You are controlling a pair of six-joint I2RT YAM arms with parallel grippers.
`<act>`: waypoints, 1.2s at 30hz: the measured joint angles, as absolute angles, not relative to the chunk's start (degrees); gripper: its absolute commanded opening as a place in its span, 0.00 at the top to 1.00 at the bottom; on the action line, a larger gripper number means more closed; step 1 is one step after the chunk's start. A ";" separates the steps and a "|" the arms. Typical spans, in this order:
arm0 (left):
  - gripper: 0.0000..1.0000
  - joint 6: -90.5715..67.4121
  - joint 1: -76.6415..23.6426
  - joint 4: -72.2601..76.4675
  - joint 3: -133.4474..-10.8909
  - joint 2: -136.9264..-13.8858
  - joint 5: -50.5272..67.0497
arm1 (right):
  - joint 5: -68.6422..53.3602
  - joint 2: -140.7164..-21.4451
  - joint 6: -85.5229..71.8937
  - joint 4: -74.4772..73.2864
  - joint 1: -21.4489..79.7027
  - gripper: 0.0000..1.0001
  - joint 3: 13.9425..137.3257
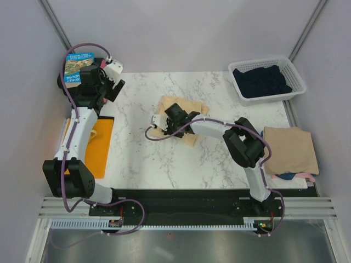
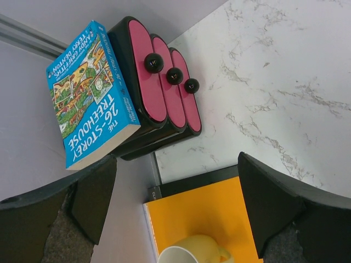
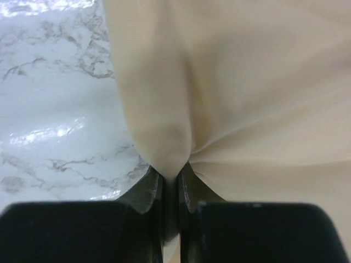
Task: Fold and stack the t-shirts
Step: Put the neatly folded tshirt into the corner of the board with the right arm
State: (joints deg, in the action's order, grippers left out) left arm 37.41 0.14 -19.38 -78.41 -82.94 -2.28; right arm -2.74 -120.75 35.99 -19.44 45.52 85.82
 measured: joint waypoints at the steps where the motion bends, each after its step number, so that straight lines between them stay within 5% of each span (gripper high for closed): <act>1: 0.02 37.50 0.43 -19.22 -78.39 -82.94 -1.96 | -4.03 -120.86 36.32 -21.43 45.23 1.00 86.85; 14: 0.02 37.17 2.17 -17.56 -78.35 -82.91 1.87 | -28.36 -123.39 50.68 -62.41 37.32 1.00 105.47; 36: 0.02 34.92 2.13 -17.45 -78.35 -82.67 5.10 | 0.16 -107.24 70.89 -55.24 19.97 1.00 106.32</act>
